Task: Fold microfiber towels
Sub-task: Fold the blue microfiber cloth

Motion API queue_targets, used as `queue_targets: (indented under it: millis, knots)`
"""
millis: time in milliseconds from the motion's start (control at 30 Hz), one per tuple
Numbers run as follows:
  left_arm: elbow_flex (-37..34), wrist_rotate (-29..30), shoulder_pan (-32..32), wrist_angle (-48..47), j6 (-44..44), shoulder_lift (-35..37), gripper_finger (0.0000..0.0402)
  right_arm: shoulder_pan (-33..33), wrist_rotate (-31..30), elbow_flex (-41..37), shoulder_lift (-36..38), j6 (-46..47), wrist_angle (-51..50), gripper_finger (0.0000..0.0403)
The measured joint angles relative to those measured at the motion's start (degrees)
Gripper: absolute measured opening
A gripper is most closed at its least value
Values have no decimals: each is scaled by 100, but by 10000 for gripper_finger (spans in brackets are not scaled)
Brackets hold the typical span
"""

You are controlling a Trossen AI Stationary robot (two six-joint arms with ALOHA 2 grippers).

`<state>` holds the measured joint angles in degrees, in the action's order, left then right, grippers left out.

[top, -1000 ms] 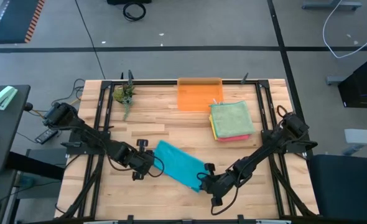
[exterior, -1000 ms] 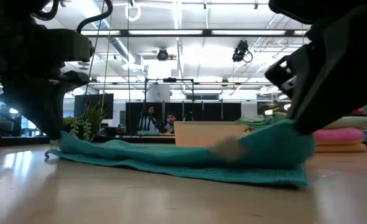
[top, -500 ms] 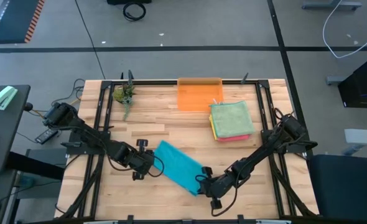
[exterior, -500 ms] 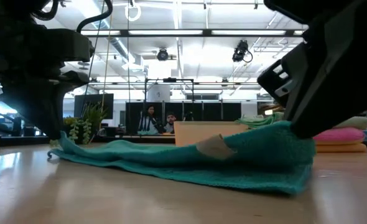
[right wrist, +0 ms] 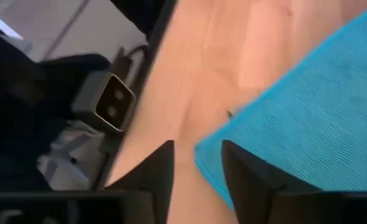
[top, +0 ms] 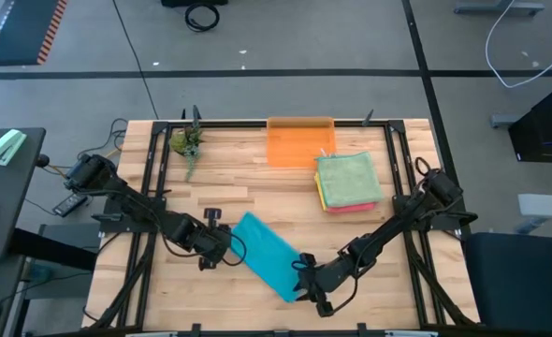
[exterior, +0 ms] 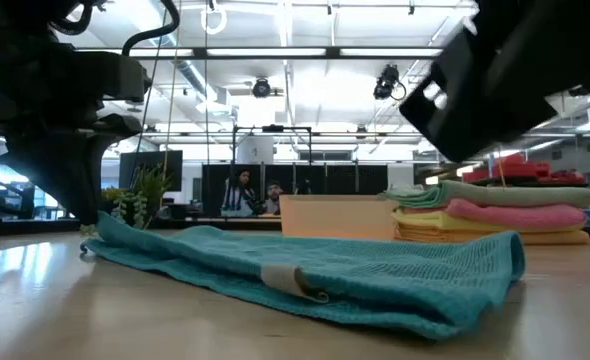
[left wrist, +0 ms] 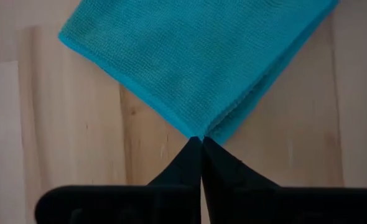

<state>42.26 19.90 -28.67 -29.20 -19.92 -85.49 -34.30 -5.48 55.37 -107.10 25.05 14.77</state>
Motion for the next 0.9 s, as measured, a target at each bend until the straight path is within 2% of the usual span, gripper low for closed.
queue_targets:
  millis: [100, 200, 300, 467, 533, 900]
  knots:
    - [0, 3, 0, -48, 2, 0, 14, 15, -201, 3, 76, -55, -380, 163]
    - [0, 2, 0, -74, 2, 0, 8, 32, -733, -4, 70, 90, -1114, 169]
    - [0, 3, 0, -76, 17, 14, 6, 103, -850, -71, 37, 143, -1271, 142]
    - [17, 114, 0, -155, 24, 22, 11, 176, -882, -75, 37, 7, -1400, 39]
    - [104, 120, 0, -412, 22, 22, 6, 182, -883, -80, 34, -99, -1418, 11]
    - [485, 348, 107, -999, 258, 22, 5, 197, -1138, -222, 34, -27, -1638, 7]
